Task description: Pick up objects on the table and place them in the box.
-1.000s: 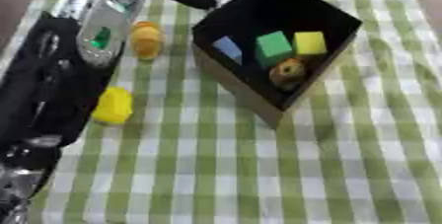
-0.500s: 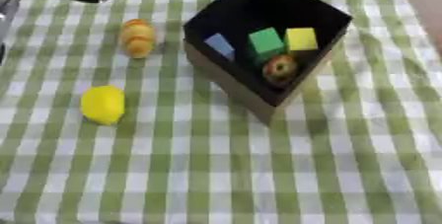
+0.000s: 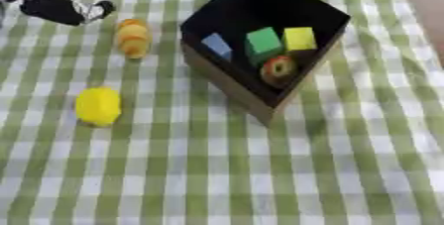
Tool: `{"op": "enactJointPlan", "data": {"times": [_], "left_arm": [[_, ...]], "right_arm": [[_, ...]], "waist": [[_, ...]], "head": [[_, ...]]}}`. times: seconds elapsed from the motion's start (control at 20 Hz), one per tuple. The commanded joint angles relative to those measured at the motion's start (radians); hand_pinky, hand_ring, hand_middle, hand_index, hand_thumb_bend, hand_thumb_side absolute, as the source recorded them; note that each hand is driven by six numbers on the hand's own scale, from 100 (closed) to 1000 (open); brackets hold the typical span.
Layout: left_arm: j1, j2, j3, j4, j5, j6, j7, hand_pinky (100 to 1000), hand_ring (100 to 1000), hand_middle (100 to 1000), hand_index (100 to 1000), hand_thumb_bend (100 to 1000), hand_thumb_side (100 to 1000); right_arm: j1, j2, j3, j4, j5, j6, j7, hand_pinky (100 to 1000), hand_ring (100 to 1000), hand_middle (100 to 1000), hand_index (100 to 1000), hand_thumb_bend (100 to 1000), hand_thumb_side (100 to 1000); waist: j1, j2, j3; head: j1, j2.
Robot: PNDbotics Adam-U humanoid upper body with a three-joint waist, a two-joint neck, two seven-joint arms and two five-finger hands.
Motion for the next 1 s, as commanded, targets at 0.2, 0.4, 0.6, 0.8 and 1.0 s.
{"op": "enactJointPlan", "data": {"times": [0.2, 0.4, 0.6, 0.8, 1.0], "left_arm": [[-0.018, 0.021, 0.011, 0.106, 0.060, -0.011, -0.017, 834, 827, 813, 878, 513, 470], [-0.031, 0.005, 0.016, 0.165, 0.070, -0.023, -0.010, 837, 831, 816, 880, 542, 480], [-0.041, -0.007, 0.015, 0.204, 0.073, -0.040, -0.008, 837, 830, 819, 884, 555, 485], [-0.051, -0.019, 0.015, 0.236, 0.064, -0.047, -0.003, 836, 828, 822, 886, 556, 475], [-0.057, -0.030, 0.014, 0.253, 0.063, -0.058, 0.001, 834, 826, 822, 885, 559, 467]], "right_arm": [[-0.011, -0.026, -0.010, -0.016, 0.008, 0.007, 0.001, 853, 841, 652, 852, 100, 542], [-0.011, -0.023, -0.009, -0.016, 0.009, 0.009, 0.004, 854, 841, 651, 852, 100, 541], [-0.012, -0.021, -0.008, -0.016, 0.009, 0.010, 0.007, 854, 842, 650, 852, 100, 541], [-0.013, -0.019, -0.007, -0.016, 0.008, 0.010, 0.010, 855, 842, 649, 852, 100, 541], [-0.012, -0.018, -0.007, -0.016, 0.008, 0.011, 0.013, 856, 843, 648, 852, 100, 541]], "waist": [[-0.004, -0.017, -0.004], [-0.006, -0.014, -0.007], [-0.006, -0.011, -0.010], [-0.006, -0.008, -0.014], [-0.005, -0.004, -0.015]], "head": [[0.004, -0.015], [0.009, -0.017], [0.012, -0.020], [0.016, -0.024], [0.017, -0.024]]}}
